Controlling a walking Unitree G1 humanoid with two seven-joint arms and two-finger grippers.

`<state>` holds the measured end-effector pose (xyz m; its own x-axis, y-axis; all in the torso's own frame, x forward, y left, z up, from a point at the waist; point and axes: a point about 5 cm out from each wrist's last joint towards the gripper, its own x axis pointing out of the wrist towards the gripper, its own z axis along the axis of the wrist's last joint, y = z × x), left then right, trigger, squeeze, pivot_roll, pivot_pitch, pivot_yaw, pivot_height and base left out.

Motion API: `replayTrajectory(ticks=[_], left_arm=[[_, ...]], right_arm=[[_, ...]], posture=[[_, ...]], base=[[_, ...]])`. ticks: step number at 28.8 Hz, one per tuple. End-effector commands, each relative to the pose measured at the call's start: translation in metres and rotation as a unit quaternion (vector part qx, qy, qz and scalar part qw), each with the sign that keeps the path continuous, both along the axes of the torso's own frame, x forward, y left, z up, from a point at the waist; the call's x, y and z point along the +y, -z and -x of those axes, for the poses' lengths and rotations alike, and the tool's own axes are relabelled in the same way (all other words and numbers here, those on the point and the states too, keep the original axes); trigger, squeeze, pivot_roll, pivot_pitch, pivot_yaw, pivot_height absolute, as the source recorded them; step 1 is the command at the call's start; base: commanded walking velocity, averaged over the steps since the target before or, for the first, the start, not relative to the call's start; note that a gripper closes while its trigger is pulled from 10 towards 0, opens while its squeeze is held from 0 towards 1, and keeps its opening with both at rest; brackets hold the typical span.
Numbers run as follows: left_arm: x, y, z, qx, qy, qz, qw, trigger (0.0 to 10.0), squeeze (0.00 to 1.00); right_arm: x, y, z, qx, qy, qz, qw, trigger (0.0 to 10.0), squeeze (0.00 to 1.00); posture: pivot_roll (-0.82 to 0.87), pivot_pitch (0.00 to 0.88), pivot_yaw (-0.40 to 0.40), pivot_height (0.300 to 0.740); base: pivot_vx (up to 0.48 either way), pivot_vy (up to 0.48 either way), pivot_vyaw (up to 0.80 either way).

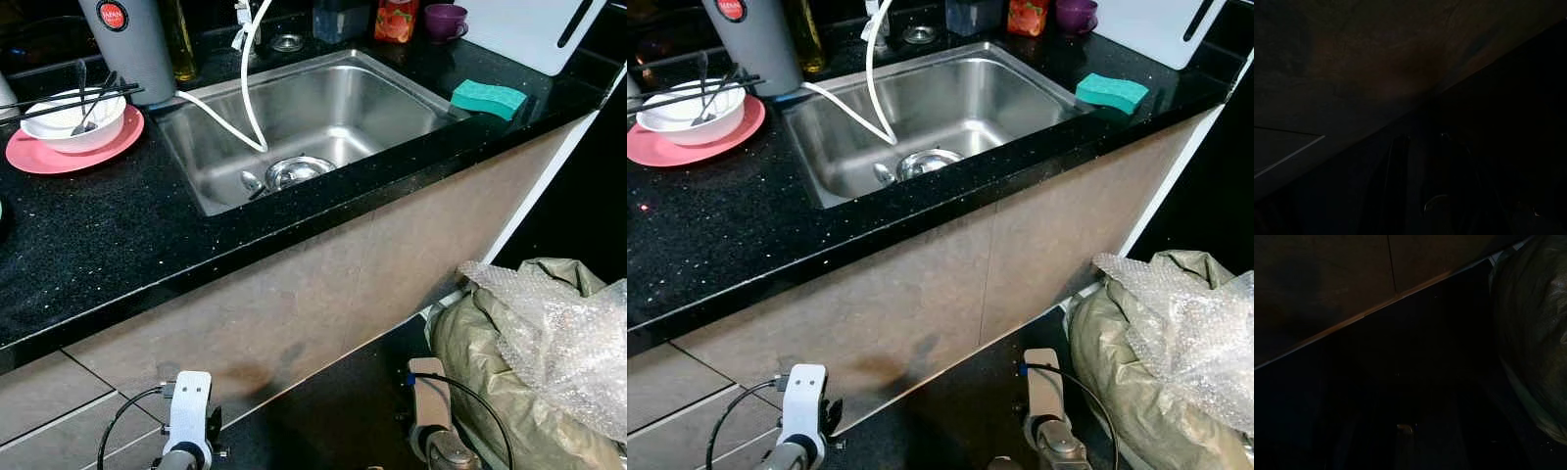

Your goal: Kitchen organization

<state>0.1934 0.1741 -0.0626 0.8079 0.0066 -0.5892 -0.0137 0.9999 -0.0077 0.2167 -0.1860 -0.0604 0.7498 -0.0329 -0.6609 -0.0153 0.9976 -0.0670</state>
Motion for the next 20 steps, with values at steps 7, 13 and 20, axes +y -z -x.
replayTrajectory(ticks=[7,13,20], left_arm=[[0.003,0.004,0.008,0.012,0.006,-0.008,1.000,10.0,0.00],[0.004,0.007,0.012,0.021,0.008,-0.010,1.000,10.0,0.00],[0.002,0.009,0.013,0.027,0.009,-0.008,1.000,10.0,0.00]], right_arm=[[0.005,0.006,0.009,0.013,-0.013,0.004,1.000,10.0,0.00],[0.007,0.009,0.014,0.022,-0.018,-0.010,1.000,10.0,0.00],[0.005,0.011,0.017,0.037,-0.022,-0.008,0.999,10.0,0.00]], posture=[[0.00,0.091,0.022,0.740],[0.00,0.064,0.019,0.740],[-0.01,0.033,0.015,0.740]], base=[[0.000,0.000,0.00],[0.000,0.000,0.00],[0.000,0.000,0.00]])
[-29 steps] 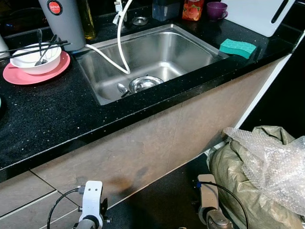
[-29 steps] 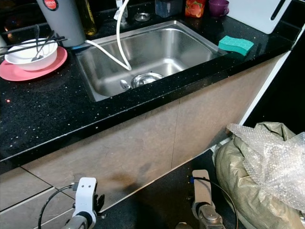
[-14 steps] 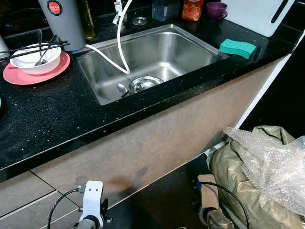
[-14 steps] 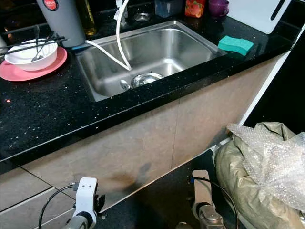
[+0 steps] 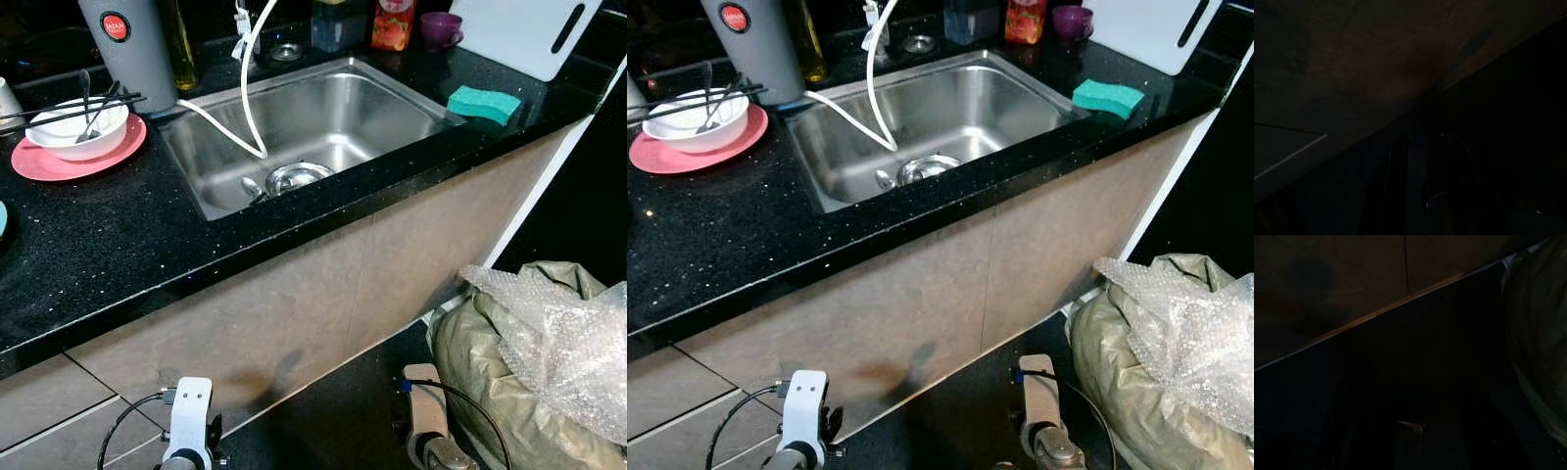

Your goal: Kitchen organization

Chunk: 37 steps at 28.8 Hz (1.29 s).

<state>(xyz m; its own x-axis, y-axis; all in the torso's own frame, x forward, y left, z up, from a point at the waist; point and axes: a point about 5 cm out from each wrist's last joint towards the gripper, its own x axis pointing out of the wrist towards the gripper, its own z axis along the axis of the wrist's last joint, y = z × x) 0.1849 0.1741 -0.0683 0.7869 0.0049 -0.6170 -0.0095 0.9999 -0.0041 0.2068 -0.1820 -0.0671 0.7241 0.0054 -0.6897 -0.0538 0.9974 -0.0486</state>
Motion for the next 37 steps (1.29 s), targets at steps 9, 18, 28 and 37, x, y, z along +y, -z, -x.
replayTrajectory(ticks=[9,18,28,37], left_arm=[[0.0001,0.0043,0.0057,0.014,0.008,-0.007,1.000,10.0,0.00],[0.0010,0.0023,0.0013,0.009,0.002,-0.008,1.000,10.0,0.00],[0.0036,0.0015,0.0011,0.007,0.005,-0.010,1.000,10.0,0.00],[0.0008,0.0024,0.0025,0.009,0.008,-0.008,1.000,10.0,0.00]], right_arm=[[0.0005,0.0052,0.0075,0.022,-0.008,0.004,1.000,10.0,0.00],[0.0023,0.0048,0.0061,0.020,-0.001,0.001,1.000,10.0,0.00],[0.0039,0.0041,0.0043,0.018,0.002,-0.001,1.000,10.0,0.00],[0.0047,0.0058,0.0078,0.020,0.005,-0.003,1.000,10.0,0.00]], posture=[[0.00,0.023,0.011,0.740],[0.01,0.031,0.006,0.740],[0.02,0.041,0.018,0.740],[0.01,0.053,0.020,0.740]], base=[[0.000,0.000,0.00],[0.000,0.000,0.00],[0.000,0.000,0.00],[0.000,0.000,0.00]])
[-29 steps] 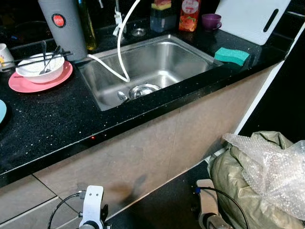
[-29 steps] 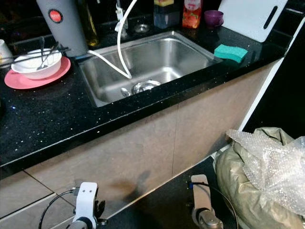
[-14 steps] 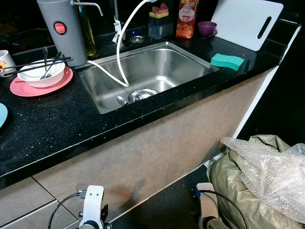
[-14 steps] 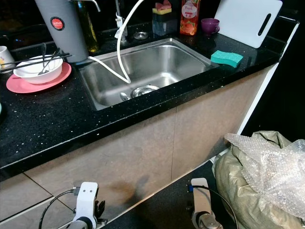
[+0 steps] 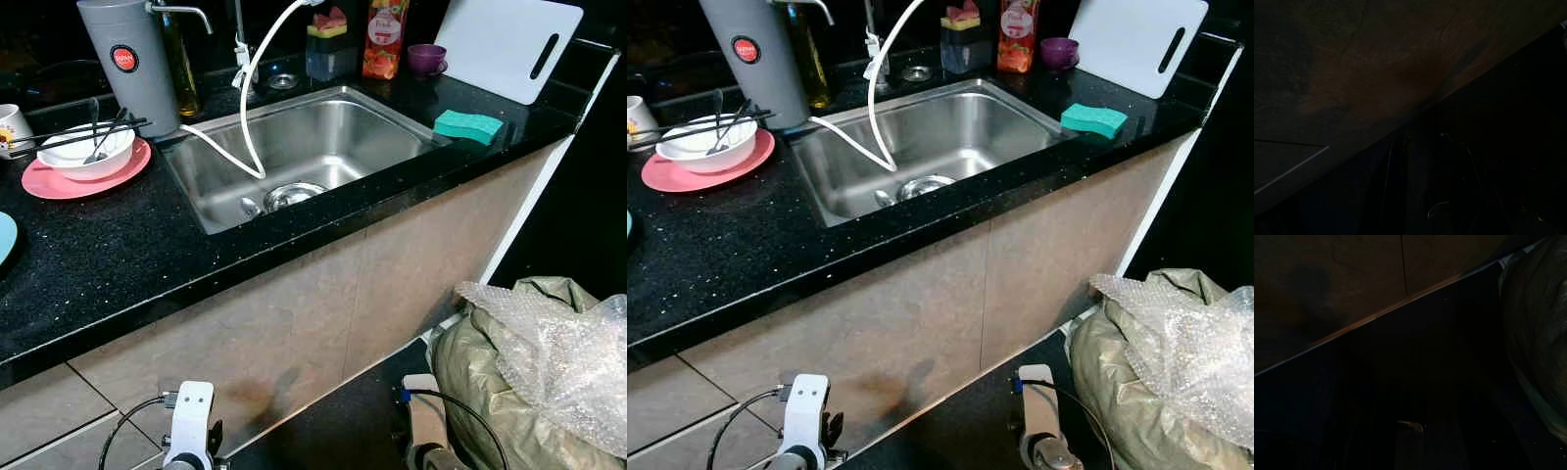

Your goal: Kitchen organization

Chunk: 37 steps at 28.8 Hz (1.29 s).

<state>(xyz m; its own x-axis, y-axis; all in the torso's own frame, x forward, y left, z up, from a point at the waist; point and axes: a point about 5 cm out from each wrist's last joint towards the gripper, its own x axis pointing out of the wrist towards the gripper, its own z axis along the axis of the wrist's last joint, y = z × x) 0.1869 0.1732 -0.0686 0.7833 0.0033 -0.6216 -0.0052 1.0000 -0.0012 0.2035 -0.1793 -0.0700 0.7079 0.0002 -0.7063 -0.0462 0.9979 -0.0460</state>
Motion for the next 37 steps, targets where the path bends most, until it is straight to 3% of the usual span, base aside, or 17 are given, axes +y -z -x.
replayTrajectory(ticks=[1,34,36,37], left_arm=[[0.0017,0.0022,0.0046,0.006,0.006,-0.007,1.000,10.0,0.00],[0.0018,0.0028,0.0075,0.007,0.010,-0.006,1.000,10.0,0.00],[0.0017,0.0028,0.0073,0.007,0.010,-0.006,1.000,10.0,0.00],[0.0018,0.0027,0.0070,0.007,0.009,-0.006,1.000,10.0,0.00]], right_arm=[[0.0020,0.0029,0.0045,0.009,0.001,-0.002,1.000,10.0,0.00],[0.0004,0.0036,0.0065,0.010,0.011,-0.014,1.000,10.0,0.00],[0.0008,0.0036,0.0065,0.009,0.012,-0.020,1.000,10.0,0.53],[0.0012,0.0035,0.0064,0.008,0.014,-0.026,1.000,10.0,0.95]], posture=[[0.01,0.053,0.020,0.740],[0.01,0.074,0.029,0.740],[0.01,0.074,0.029,0.740],[0.01,0.074,0.029,0.740]], base=[[0.000,0.000,0.00],[0.000,0.000,0.00],[0.000,0.000,0.00],[0.000,0.000,0.00]])
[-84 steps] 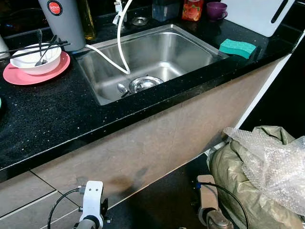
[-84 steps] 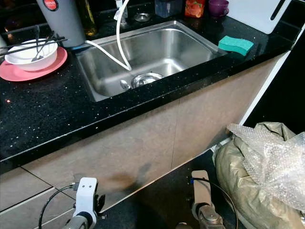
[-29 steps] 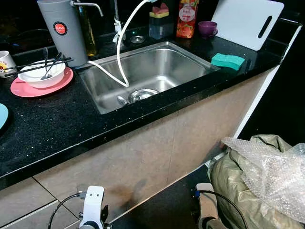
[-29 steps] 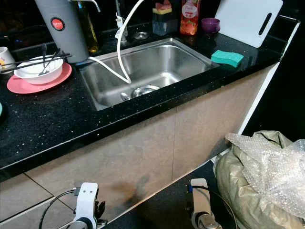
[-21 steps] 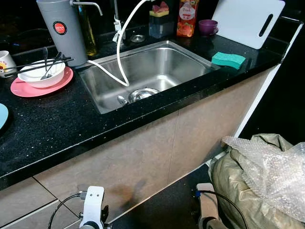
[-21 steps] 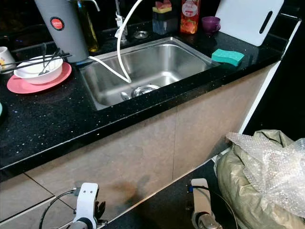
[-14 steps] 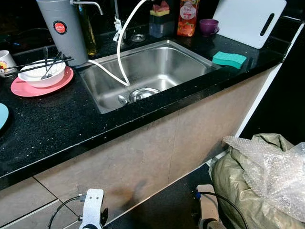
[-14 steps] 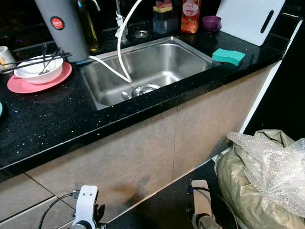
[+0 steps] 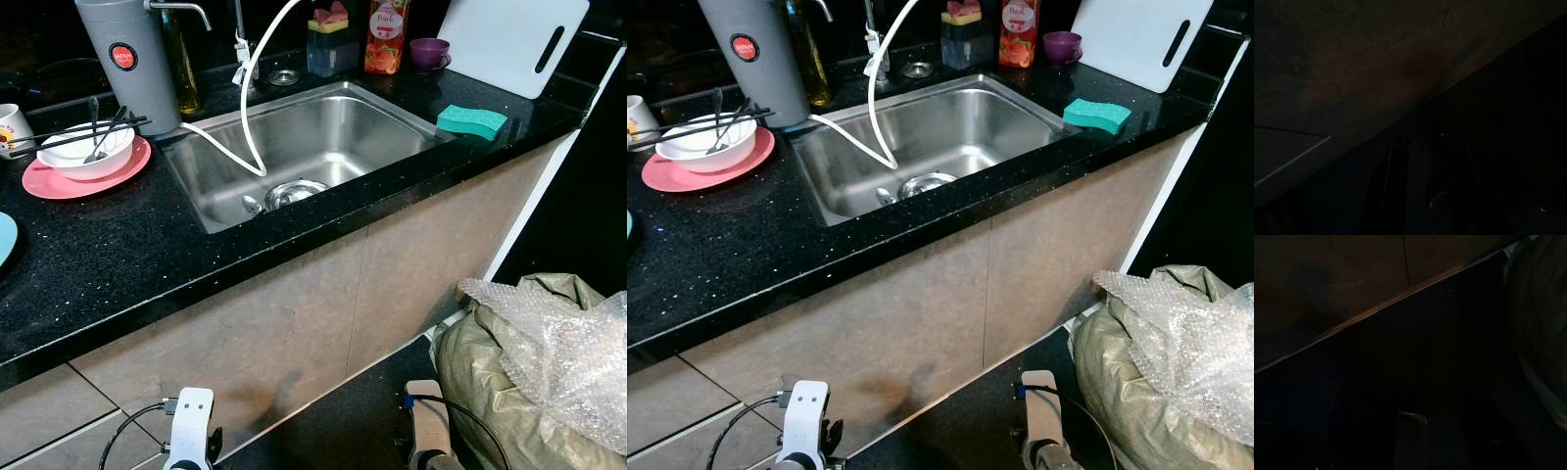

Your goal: Kitchen organization

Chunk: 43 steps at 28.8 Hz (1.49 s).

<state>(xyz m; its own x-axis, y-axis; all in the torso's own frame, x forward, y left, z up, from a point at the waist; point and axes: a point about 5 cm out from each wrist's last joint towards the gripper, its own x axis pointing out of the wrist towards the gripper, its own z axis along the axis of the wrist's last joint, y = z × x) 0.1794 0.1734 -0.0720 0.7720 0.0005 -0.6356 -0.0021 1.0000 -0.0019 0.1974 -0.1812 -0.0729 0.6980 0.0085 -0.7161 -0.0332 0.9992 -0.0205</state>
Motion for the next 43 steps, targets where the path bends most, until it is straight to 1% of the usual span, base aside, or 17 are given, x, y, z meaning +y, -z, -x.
replayTrajectory(ticks=[1,5,6,7,8,10,12,14,15,16,17,22,31,38,43], left_arm=[[0.002,-0.001,0.000,-0.002,0.008,-0.007,1.000,10.0,0.00],[0.001,0.000,0.000,-0.002,0.009,-0.006,1.000,10.0,0.00],[0.001,0.000,0.000,-0.002,0.009,-0.006,1.000,10.0,0.00],[0.001,-0.001,0.000,-0.002,0.009,-0.006,1.000,10.0,0.00],[0.001,-0.001,0.000,-0.002,0.009,-0.006,1.000,10.0,0.00],[0.001,-0.001,-0.001,-0.003,0.009,-0.006,1.000,10.0,0.00],[0.001,-0.002,-0.003,-0.004,0.008,-0.006,1.000,10.0,0.00],[0.001,-0.002,-0.004,-0.005,0.007,-0.006,1.000,10.0,0.00],[0.001,-0.002,-0.005,-0.006,0.007,-0.006,1.000,10.0,0.00],[0.001,-0.003,-0.005,-0.006,0.007,-0.006,1.000,10.0,0.00],[0.001,-0.003,-0.005,-0.007,0.007,-0.005,1.000,10.0,0.00],[0.002,-0.002,-0.002,-0.005,0.006,-0.005,1.000,10.0,0.00],[0.004,-0.001,0.000,-0.003,0.010,-0.009,1.000,10.0,0.00],[0.003,-0.001,0.001,-0.005,0.009,-0.008,1.000,10.0,0.00],[-0.001,-0.001,0.003,-0.006,0.000,-0.004,1.000,10.0,0.00]], right_arm=[[0.003,0.000,0.000,0.001,0.008,-0.013,1.000,10.0,1.00],[0.002,0.000,0.000,0.002,0.007,-0.002,1.000,10.0,1.00],[0.002,0.000,0.000,0.003,0.008,-0.002,1.000,10.0,0.95],[0.002,0.000,0.000,0.003,0.008,-0.002,1.000,10.0,0.95],[0.003,0.000,-0.001,0.000,0.011,-0.017,1.000,10.0,1.00],[0.004,-0.001,-0.002,-0.004,0.014,-0.031,0.999,10.0,1.00],[0.002,-0.001,-0.003,0.001,0.013,-0.016,1.000,10.0,1.00],[0.002,-0.001,-0.003,0.002,0.013,-0.013,1.000,10.0,0.99],[0.002,-0.001,-0.004,0.003,0.013,-0.013,1.000,10.0,0.70],[0.002,-0.001,-0.005,0.003,0.012,-0.014,1.000,10.0,0.36],[0.002,-0.002,-0.005,0.002,0.012,-0.015,1.000,10.0,0.00],[0.001,-0.001,-0.004,0.003,0.012,-0.014,1.000,10.0,0.00],[0.003,0.001,0.000,0.003,0.009,-0.015,1.000,10.0,0.00],[0.000,0.001,0.002,0.005,0.004,-0.010,1.000,10.0,0.00],[-0.006,0.000,0.001,0.007,-0.009,0.001,1.000,10.0,0.00]], posture=[[0.01,0.077,0.030,0.740],[0.01,0.076,0.030,0.740],[0.01,0.076,0.030,0.740],[0.01,0.076,0.030,0.740],[0.01,0.076,0.031,0.740],[0.01,0.080,0.030,0.740],[0.01,0.087,0.027,0.740],[0.01,0.084,0.027,0.740],[0.00,0.091,0.026,0.740],[0.00,0.091,0.026,0.740],[0.00,0.101,0.026,0.740],[0.01,0.117,0.029,0.740],[0.00,0.120,0.036,0.740],[0.00,0.120,0.027,0.740],[-0.01,0.133,-0.016,0.740]], base=[[0.000,0.000,0.00],[0.000,0.000,0.00],[0.000,0.000,0.00],[0.000,0.000,0.00],[0.000,0.000,0.00],[0.000,0.000,0.00],[0.000,0.000,0.00],[0.000,0.000,0.00],[0.000,0.000,0.00],[0.000,0.000,0.00],[0.000,0.000,0.00],[0.000,0.000,0.00],[0.000,0.000,0.00],[0.000,0.000,0.00],[0.000,0.000,0.00]])
